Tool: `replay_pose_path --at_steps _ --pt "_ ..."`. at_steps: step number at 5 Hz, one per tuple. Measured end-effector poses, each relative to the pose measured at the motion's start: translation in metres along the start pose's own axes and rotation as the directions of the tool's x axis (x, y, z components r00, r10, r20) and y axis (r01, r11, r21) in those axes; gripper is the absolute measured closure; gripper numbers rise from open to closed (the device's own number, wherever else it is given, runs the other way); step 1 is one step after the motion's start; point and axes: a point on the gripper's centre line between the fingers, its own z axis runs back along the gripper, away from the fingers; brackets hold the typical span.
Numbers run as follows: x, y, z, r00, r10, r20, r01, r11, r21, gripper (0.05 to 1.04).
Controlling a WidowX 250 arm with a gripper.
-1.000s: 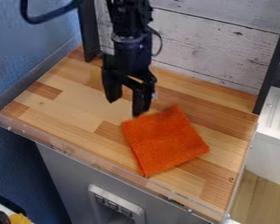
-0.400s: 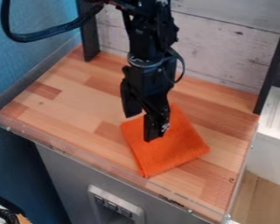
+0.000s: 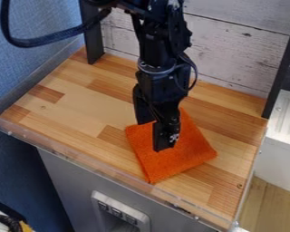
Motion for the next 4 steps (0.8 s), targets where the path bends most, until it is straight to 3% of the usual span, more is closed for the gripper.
replay_pose_path --at_steps 2,4 --pt "0.006 -0.003 0.007 0.999 -0.054 0.007 0.055 0.998 -0.041 0.085" --pt "0.02 0.002 0.007 0.997 -0.073 -0.019 0.072 0.994 -0.078 0.127"
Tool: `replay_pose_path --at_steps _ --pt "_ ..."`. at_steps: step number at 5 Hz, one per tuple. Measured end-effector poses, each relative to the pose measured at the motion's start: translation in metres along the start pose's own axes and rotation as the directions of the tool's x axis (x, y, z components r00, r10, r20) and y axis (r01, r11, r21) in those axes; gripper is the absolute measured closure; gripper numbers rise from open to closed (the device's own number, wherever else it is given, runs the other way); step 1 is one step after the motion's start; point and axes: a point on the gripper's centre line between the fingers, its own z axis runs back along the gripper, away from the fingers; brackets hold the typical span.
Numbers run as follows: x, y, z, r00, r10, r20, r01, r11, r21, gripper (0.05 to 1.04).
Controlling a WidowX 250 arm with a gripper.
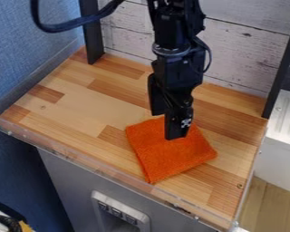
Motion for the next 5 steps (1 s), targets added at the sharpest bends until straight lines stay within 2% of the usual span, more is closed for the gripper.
replay_pose_path --at_steps 2,3,4,5 --pt "0.008 -0.001 -0.018 0.999 0.007 -0.052 -0.008 1.0 -0.017 0.71" --pt "0.012 0.001 -0.031 0.997 0.016 -0.075 -0.016 1.0 0.0 0.925" --pt "0.016 0.0 -0.037 0.996 0.023 -0.083 -0.021 0.999 0.026 1.017" --pt "0.017 -0.002 -0.045 0.995 0.026 -0.093 -0.021 0.998 0.058 1.024"
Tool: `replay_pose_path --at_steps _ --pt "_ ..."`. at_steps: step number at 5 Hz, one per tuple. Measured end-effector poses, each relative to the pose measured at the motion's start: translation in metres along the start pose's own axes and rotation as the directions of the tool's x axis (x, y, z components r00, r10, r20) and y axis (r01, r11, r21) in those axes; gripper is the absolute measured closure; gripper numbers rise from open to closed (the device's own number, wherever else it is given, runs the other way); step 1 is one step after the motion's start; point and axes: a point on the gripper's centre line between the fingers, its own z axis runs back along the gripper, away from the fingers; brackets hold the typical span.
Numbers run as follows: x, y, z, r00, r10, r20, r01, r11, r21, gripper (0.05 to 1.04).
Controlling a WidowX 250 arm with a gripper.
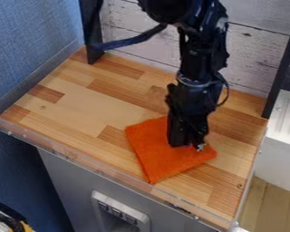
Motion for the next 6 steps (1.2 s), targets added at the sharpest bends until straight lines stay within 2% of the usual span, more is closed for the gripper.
replay_pose_path --at_steps 1,3,4,6 --pt "-0.006 0.0 -0.009 1.0 0.006 -0.002 -0.006 1.0 0.026 1.024" --pt "-0.001 -0.002 -0.018 0.999 0.018 0.051 -0.022 0.997 0.076 1.024" --pt "0.003 -0.001 -0.018 0.993 0.088 0.078 -0.094 0.992 0.079 1.024" --pt "0.017 0.002 -0.018 0.952 0.283 0.116 -0.287 0.958 0.018 1.024"
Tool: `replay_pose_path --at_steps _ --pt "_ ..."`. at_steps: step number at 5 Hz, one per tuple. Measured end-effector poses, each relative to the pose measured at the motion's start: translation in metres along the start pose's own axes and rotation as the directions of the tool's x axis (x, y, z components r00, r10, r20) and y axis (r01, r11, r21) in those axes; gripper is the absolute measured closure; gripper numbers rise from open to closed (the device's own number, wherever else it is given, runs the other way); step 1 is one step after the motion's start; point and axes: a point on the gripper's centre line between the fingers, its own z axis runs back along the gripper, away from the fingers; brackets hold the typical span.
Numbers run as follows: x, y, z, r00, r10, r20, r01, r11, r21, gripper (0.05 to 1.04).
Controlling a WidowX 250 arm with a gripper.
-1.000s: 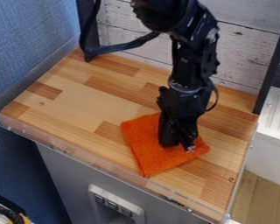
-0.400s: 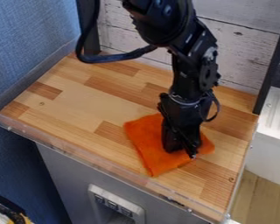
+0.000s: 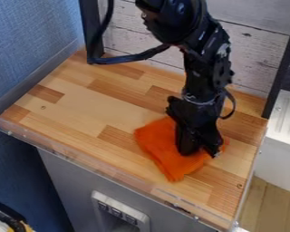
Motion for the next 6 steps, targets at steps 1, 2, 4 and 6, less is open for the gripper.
replay_pose_path --at_steps 1,2,4,6 --pt "0.005 0.002 -0.001 0.994 0.11 0.008 -0.109 0.994 -0.027 1.001" --pt "0.0 0.004 0.0 0.978 0.207 -0.026 -0.209 0.977 -0.052 0.849" --pt "-0.002 0.025 0.023 0.934 0.344 -0.095 -0.351 0.934 -0.072 0.298" --pt "-0.004 0.055 0.053 0.908 0.408 -0.094 -0.413 0.909 -0.045 0.083"
